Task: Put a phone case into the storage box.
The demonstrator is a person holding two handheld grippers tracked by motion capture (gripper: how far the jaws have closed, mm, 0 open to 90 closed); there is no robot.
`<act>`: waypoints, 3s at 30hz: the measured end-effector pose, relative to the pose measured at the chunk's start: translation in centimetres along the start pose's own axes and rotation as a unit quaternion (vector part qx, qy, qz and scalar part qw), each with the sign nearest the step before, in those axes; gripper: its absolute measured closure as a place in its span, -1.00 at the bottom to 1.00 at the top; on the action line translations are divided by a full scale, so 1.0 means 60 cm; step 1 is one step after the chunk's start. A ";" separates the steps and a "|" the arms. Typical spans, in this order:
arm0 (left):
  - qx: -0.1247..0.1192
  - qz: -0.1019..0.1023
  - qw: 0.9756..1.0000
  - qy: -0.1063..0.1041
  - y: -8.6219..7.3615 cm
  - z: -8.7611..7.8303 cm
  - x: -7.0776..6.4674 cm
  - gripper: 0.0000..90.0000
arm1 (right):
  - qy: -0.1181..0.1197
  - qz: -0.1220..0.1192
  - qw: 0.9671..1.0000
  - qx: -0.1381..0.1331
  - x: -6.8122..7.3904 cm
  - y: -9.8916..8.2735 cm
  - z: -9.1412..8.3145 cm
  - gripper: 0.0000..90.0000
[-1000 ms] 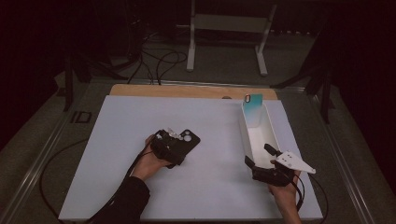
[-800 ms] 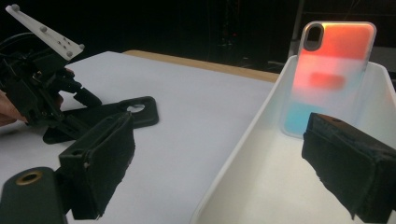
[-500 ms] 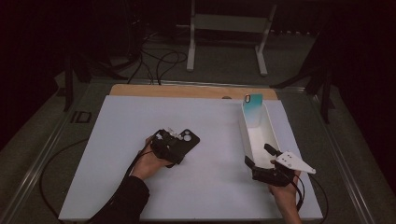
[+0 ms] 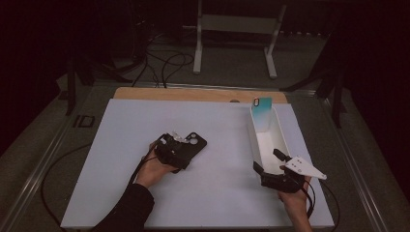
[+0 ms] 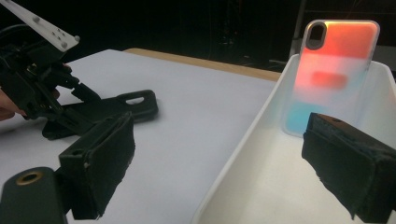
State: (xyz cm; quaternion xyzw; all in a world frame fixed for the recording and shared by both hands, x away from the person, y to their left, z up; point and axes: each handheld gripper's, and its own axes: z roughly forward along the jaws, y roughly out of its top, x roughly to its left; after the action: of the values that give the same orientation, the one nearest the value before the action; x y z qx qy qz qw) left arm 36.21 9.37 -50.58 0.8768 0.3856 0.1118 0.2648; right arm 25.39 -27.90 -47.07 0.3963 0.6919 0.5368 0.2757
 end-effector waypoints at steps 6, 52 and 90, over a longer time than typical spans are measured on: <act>-0.023 -0.008 1.000 0.000 0.002 -0.019 -0.001 -0.63 | -0.001 0.000 1.000 0.006 0.001 0.001 0.002 -0.79; -0.167 0.071 0.983 -0.015 0.031 -0.136 -0.109 -0.64 | 0.123 0.044 0.989 0.069 0.067 0.109 0.101 -0.78; -0.201 0.085 0.975 -0.030 0.036 -0.126 -0.159 -0.49 | 0.211 0.098 0.967 0.104 0.125 0.119 0.139 0.91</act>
State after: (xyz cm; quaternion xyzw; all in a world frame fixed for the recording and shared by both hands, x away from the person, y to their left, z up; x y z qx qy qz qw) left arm 28.06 4.00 -43.03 0.8382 0.2713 0.1829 0.4363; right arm 29.92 -16.39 -42.13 0.3663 0.7441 0.5581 0.0268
